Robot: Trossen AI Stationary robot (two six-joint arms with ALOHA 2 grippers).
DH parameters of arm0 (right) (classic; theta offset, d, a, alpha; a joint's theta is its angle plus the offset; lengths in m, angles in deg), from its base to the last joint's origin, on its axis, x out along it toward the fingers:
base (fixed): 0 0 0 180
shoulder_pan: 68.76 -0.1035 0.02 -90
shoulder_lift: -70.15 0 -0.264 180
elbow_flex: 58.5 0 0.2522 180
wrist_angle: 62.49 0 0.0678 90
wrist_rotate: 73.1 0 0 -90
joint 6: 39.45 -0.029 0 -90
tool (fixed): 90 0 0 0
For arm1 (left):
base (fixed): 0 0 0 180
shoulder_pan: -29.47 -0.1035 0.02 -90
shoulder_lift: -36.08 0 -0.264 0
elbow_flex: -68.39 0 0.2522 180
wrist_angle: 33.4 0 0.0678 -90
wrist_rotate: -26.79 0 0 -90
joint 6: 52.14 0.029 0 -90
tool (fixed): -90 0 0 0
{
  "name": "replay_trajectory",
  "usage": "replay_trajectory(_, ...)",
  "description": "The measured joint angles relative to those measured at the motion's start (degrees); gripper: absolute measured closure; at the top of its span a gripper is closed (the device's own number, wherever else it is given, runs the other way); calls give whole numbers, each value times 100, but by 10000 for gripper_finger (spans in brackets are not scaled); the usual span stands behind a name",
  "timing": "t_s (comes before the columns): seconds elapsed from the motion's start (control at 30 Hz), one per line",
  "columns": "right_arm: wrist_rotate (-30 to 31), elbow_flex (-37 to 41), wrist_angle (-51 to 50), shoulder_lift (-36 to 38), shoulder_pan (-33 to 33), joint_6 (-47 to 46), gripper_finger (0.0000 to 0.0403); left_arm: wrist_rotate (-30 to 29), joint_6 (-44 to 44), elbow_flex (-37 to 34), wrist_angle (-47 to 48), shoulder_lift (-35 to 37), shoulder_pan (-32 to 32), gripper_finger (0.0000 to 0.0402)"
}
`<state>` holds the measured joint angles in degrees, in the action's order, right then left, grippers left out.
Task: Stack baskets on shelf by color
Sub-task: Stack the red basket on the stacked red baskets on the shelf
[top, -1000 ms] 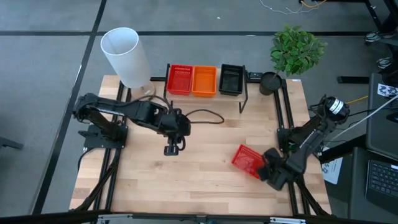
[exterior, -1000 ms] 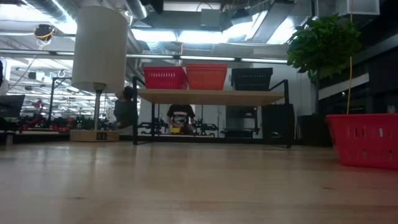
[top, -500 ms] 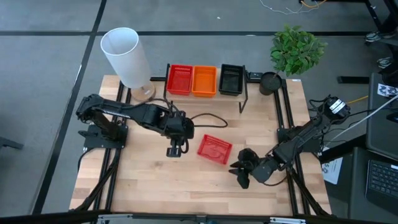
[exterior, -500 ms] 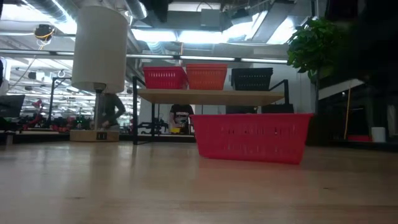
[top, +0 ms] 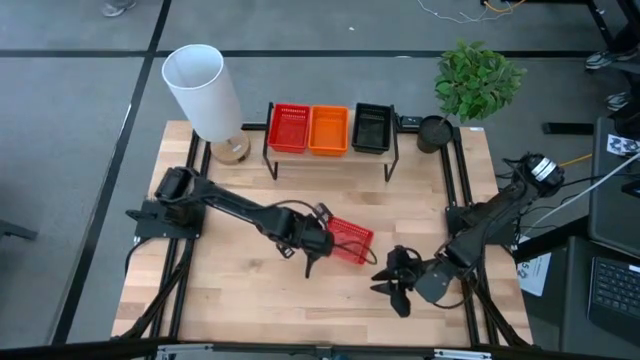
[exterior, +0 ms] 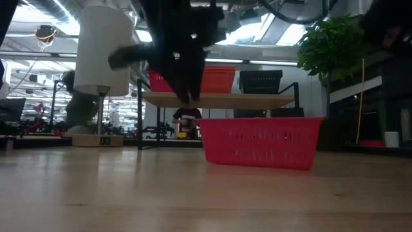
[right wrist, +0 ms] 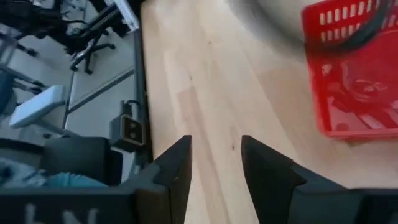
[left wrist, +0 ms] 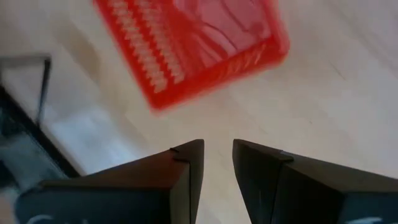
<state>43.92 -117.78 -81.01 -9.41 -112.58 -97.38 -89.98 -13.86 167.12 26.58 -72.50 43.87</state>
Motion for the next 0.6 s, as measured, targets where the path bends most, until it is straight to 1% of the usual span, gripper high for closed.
replay_trajectory(0.1,40,-73,-4,70,-97,4,265,-309,469,4,-171,-231,60,324)
replay_trajectory(0.23,180,-187,-1,163,-217,151,265,-712,1458,7,-432,-426,78,324)
replay_trajectory(0.43,323,-239,-150,270,-367,260,265,-690,2233,2,-666,-565,76,324)
replay_trajectory(0.6,388,-232,-230,281,-426,278,265,-688,2683,4,-885,-559,76,323)
